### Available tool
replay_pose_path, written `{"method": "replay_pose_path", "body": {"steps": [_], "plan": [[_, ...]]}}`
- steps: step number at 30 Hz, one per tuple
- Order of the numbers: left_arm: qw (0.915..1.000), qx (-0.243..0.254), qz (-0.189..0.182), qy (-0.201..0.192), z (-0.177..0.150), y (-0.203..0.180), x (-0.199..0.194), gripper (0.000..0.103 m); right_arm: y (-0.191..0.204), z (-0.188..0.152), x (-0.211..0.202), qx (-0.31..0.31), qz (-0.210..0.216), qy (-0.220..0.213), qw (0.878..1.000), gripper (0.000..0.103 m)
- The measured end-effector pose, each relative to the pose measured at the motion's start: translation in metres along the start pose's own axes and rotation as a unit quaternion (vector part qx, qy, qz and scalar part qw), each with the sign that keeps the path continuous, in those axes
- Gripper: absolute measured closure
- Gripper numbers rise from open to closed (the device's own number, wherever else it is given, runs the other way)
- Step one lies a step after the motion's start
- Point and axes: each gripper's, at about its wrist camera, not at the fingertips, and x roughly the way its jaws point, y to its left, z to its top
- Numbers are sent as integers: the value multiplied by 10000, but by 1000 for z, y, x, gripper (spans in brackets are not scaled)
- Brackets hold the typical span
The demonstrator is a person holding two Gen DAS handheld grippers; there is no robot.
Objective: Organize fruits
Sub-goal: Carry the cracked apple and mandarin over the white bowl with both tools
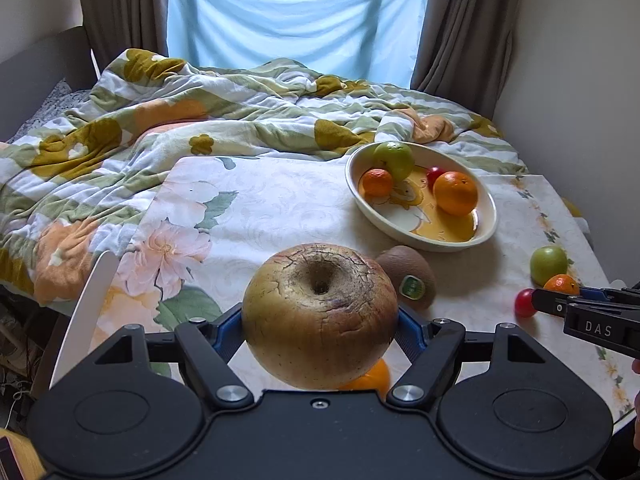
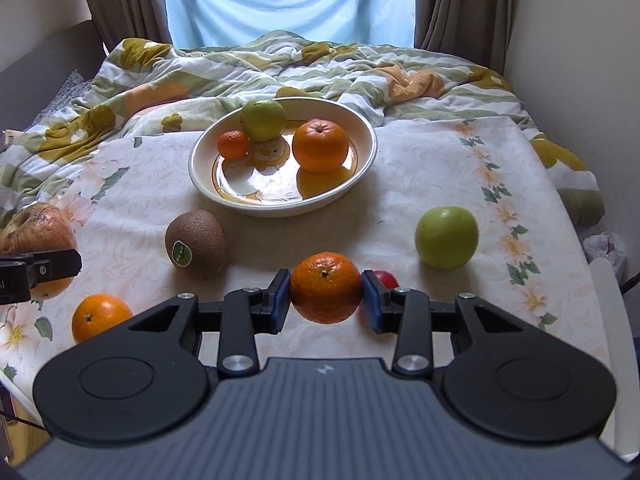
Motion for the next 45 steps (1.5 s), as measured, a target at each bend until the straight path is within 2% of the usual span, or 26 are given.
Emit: {"method": "replay_pose_path", "body": {"steps": [10,21,29,36,45], "plan": [[9990,-138,312,-298,0,-50,-37,24,-38,16,-39,-335,360,66,9988,50],[9978,-348,205,-533,26,-95,-40,24,-73,53,-52,-888,646,-24,9940,50],[9987,-126,29,-499,60,-107,-3,24,-81,92,-34,-979,629,-147,9931,50],[9996,7,2,-274,88,-107,45,24,-81,120,-4,-866,623,-89,9943,50],[9996,275,-44,14,105,-103,102,24,-79,142,41,-697,564,63,9960,50]]}}
